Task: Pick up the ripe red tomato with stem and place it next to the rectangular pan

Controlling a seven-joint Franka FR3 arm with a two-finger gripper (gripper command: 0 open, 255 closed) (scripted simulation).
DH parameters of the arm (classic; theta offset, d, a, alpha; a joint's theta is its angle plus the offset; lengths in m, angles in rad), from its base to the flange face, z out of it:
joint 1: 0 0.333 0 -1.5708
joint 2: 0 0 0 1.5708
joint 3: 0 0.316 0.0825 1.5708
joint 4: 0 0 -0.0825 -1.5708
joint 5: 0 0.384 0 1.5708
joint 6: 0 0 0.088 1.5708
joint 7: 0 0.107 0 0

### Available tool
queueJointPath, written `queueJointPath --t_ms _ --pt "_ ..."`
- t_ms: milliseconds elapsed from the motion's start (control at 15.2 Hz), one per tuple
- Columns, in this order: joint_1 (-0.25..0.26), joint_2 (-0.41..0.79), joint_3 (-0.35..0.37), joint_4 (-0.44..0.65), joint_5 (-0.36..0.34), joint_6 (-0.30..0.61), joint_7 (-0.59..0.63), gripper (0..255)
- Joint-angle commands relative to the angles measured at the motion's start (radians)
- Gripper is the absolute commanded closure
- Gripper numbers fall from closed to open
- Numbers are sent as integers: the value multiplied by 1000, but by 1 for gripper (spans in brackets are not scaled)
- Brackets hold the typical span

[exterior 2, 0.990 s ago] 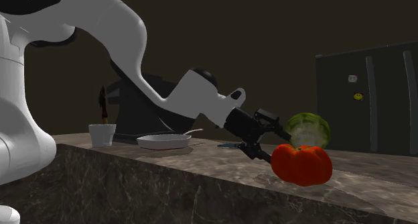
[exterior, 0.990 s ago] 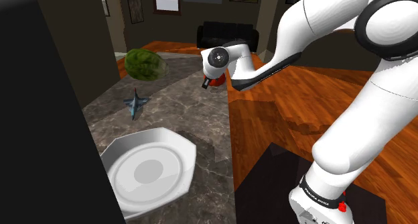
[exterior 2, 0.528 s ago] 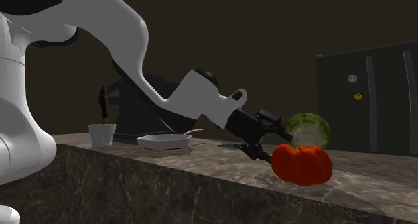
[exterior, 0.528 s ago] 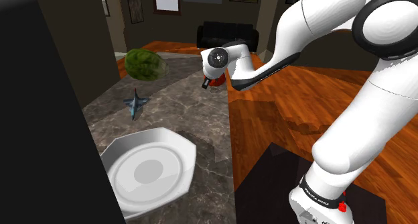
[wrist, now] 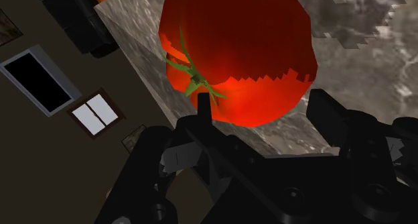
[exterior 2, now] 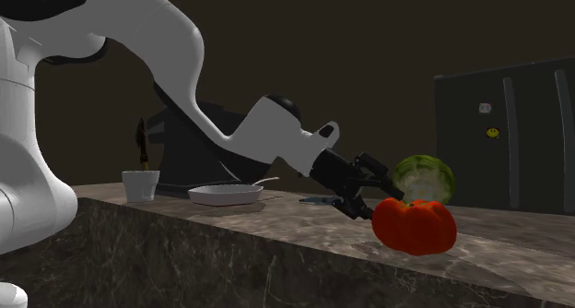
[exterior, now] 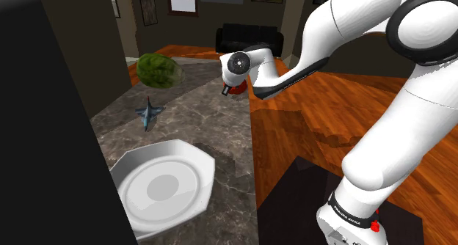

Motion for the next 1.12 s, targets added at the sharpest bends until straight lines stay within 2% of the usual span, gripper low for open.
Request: queueJointPath --t_ms 0,66,1056 --pt "-1 1 -1 -1 0 0 0 255" --pt "-1 1 -1 0 0 0 0 255" --pt "13 -101 -18 53 230 -19 -256 255"
